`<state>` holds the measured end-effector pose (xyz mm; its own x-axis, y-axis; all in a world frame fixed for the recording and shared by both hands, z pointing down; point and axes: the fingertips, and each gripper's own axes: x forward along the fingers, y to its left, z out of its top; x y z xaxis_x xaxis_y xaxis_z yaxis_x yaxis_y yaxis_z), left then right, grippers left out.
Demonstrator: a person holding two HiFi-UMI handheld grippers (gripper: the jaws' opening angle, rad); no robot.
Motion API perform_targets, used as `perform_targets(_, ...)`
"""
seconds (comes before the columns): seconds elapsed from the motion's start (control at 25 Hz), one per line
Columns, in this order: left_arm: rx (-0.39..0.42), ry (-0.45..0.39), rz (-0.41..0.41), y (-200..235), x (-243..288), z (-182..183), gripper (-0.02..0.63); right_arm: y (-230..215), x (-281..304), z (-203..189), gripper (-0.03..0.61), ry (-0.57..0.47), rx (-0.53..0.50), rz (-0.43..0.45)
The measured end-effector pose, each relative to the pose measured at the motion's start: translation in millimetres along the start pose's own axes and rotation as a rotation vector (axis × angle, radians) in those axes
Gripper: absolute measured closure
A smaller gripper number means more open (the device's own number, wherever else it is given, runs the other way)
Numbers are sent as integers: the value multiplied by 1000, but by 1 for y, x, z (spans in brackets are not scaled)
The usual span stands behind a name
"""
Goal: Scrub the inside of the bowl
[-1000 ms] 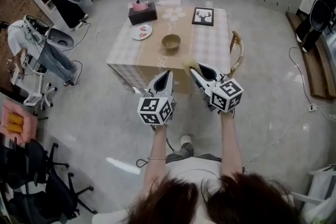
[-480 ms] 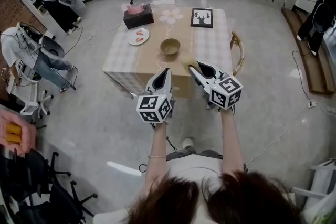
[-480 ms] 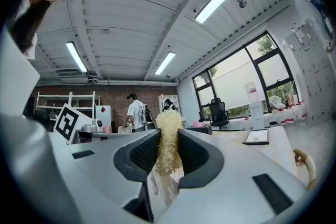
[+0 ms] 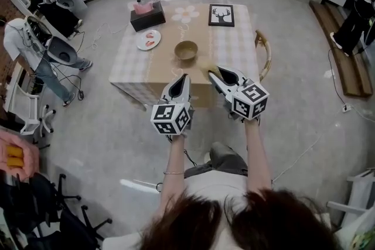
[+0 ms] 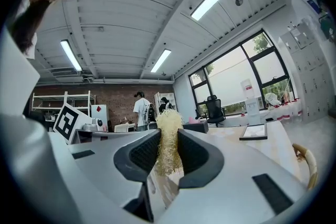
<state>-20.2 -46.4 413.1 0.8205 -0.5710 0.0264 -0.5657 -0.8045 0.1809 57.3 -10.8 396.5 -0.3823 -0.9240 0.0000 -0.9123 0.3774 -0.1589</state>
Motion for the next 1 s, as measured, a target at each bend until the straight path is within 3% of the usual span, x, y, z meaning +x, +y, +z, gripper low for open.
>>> perform_targets(0.6,-58,4,12,41,55,8,603,-54,61,6,488,32,9,42)
perform_targets(1.0,-68,-14,73,72,97,14,603,-92,104,10,488,73,-3,106)
